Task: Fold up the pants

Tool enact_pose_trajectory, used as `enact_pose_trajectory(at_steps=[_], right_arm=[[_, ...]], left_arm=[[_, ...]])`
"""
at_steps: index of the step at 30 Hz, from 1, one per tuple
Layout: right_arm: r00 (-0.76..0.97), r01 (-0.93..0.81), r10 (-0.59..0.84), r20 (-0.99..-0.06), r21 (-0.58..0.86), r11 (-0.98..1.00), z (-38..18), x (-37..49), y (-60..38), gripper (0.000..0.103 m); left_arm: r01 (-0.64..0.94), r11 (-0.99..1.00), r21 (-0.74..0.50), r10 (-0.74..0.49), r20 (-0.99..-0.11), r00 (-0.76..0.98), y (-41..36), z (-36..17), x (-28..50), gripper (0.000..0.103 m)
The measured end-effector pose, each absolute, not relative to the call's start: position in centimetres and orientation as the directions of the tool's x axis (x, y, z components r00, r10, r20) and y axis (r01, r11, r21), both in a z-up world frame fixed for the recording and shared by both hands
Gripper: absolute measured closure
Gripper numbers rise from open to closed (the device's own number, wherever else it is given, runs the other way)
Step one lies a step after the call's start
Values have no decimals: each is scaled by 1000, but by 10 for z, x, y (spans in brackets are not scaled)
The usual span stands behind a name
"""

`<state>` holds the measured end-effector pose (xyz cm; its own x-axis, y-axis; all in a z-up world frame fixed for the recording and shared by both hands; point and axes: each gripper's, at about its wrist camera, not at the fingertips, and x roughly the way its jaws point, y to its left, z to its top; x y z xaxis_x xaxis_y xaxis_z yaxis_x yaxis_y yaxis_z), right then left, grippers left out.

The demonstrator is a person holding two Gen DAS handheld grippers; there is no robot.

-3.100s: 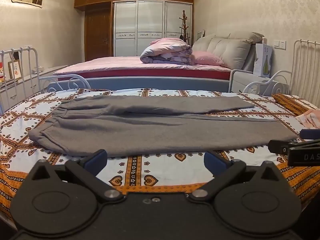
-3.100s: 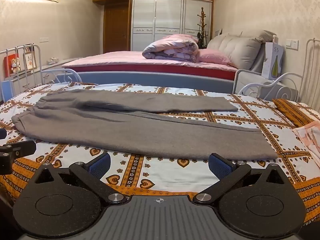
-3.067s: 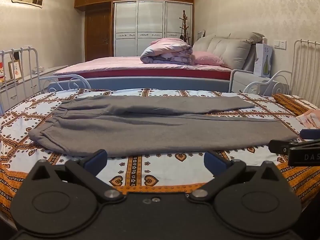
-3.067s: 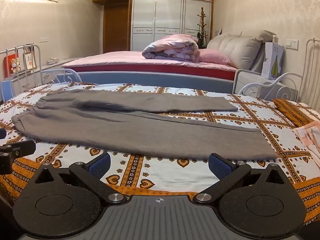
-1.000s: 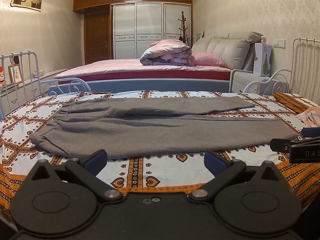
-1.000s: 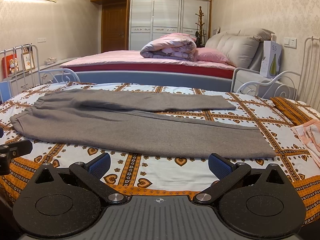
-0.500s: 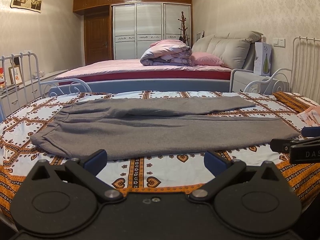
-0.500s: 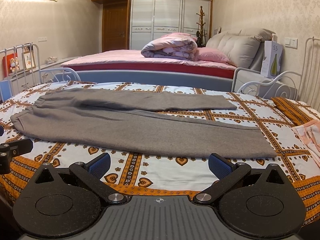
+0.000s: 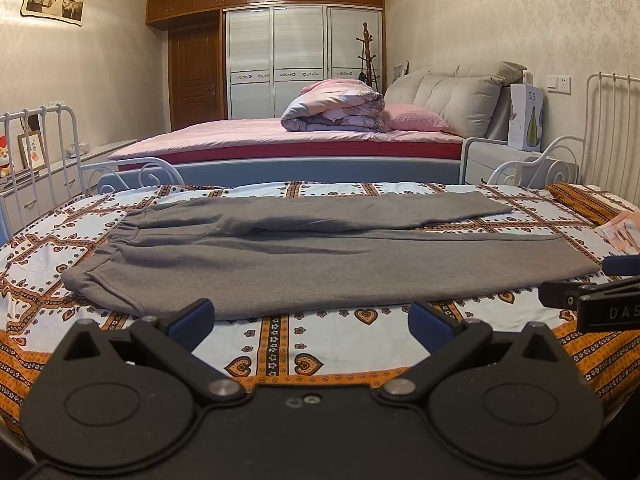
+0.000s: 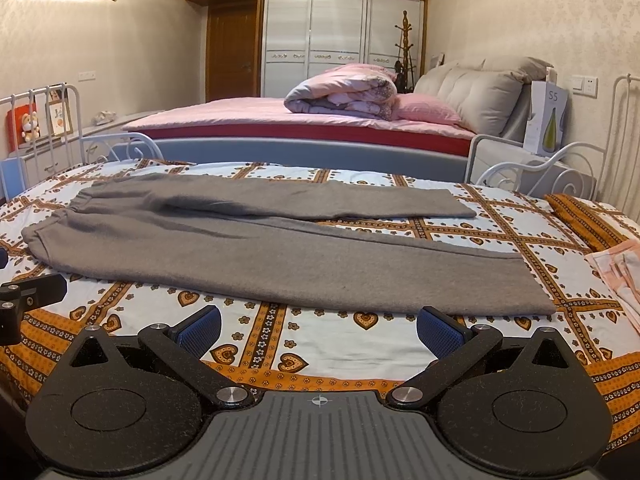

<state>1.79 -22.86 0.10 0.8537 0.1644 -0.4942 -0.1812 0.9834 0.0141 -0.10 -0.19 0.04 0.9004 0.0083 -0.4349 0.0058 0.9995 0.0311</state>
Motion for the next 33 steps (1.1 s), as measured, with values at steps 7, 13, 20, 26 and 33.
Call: enact_pose_trajectory(at_steps=[7,13,20,26,33], right_arm=[[853,-184,166,-495,12,983,0,18,-228,0],[853,-182,165,-495,14,983,-1,18,-229,0],[852,-180,164,-497,17,984,0,18,-230,0],[830,-210,242,-503,120,970,11,29,-241,0],[838,-303,316,-445,103,948,39,83,-234,0]], left_arm=[[5,999,32,10,-434,901,-1,0,-1,6],[7,999,32,8,-436,900,0,0,-2,6],[-22,999,32,34,-469,882,4,0,2,6],[3,1000,0,-3,-481,877,28,17,18,6],[-78,995,66,100,-486,868,110,41,99,28]])
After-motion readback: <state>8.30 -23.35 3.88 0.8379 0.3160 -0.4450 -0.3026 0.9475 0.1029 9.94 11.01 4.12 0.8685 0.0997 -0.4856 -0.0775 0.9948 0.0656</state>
